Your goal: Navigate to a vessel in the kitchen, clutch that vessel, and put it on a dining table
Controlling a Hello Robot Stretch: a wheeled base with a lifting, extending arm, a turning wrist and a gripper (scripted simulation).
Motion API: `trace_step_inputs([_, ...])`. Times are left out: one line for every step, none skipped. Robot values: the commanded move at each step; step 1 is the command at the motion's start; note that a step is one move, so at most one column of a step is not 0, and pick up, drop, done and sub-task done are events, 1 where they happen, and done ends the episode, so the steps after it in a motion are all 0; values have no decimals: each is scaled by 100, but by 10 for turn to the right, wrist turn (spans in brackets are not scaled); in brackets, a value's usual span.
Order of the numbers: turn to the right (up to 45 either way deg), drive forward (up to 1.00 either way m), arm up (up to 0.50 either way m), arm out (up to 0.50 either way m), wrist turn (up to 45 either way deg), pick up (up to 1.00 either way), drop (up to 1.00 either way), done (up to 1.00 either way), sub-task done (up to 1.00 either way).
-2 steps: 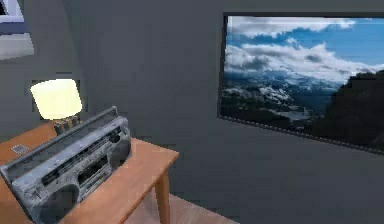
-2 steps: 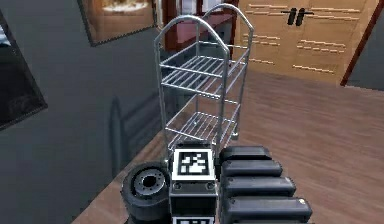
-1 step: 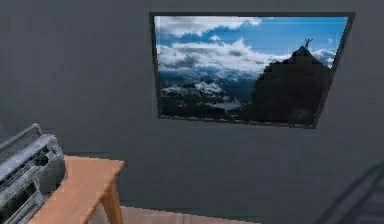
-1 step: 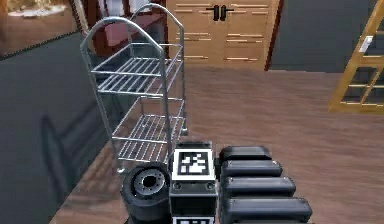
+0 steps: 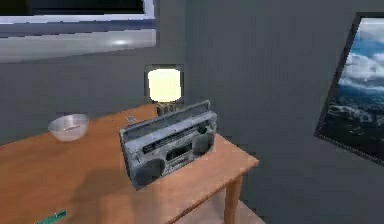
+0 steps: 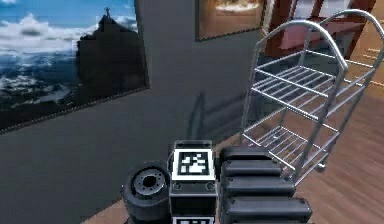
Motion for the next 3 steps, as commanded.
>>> trace_step_inputs([-450, 0, 0, 0, 0, 0, 0, 0, 0])
trace_step_inputs([-30, 0, 0, 0, 0, 0, 0, 0, 0])
trace_step_inputs([0, 25, 0, 0, 0, 0, 0, 0, 0])
